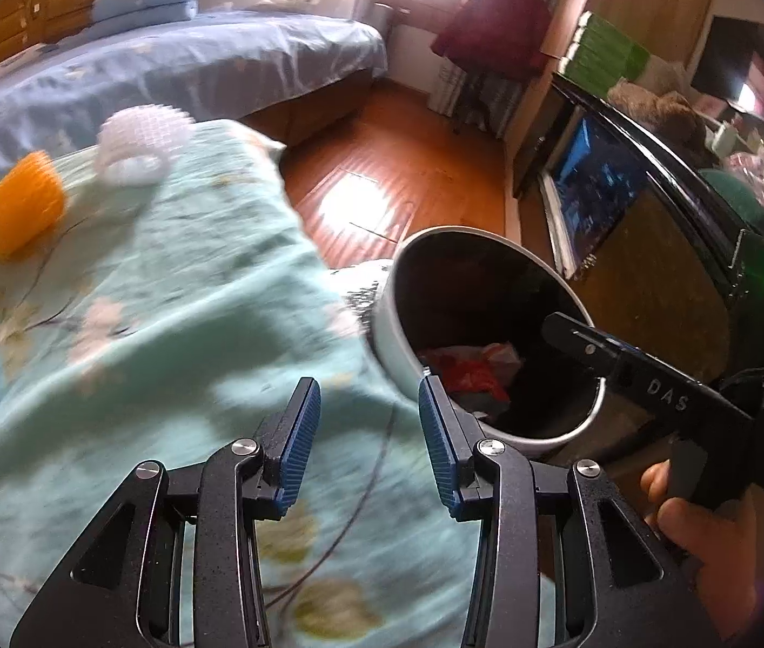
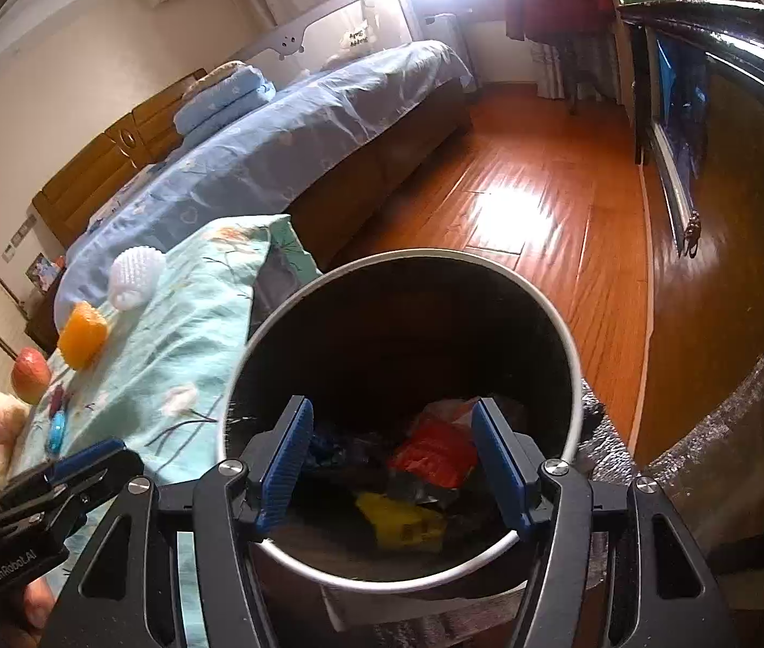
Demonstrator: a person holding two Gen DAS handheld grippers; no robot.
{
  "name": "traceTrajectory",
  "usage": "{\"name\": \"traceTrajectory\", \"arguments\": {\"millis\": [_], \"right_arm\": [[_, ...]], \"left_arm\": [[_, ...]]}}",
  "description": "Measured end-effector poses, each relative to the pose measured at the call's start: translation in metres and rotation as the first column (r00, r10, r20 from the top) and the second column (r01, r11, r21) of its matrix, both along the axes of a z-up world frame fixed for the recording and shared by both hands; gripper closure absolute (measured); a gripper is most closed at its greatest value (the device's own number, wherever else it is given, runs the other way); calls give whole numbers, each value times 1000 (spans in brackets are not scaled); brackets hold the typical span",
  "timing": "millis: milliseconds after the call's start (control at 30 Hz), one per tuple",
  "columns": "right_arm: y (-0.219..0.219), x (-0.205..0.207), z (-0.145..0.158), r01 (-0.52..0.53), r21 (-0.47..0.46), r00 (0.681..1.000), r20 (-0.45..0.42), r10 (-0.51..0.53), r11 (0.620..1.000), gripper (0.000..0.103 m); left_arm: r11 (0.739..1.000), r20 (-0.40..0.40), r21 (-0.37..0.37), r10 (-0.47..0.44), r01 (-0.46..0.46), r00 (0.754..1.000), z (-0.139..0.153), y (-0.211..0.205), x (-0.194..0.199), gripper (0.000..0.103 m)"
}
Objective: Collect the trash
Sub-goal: 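Move both open tools back over the bed toward the candy tubes and foam net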
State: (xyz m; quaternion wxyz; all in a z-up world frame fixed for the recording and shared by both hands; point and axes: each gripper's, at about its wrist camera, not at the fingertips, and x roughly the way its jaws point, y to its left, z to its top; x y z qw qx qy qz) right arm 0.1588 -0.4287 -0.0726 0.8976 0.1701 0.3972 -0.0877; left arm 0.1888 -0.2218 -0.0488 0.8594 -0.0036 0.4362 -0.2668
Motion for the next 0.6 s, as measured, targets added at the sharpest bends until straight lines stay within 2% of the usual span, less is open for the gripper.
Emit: {"name": "traceTrajectory", "arguments": {"millis": [267, 600], "right_arm": [[34, 2, 9, -66, 11, 997, 34, 66, 998, 37], [96, 19, 6, -190, 25, 981, 33, 189, 981, 34]], "left_arm": [[994, 10, -16, 111, -111, 994, 3, 59, -7, 65], [966, 2, -26, 258, -258, 966, -1, 131, -4, 65]]}}
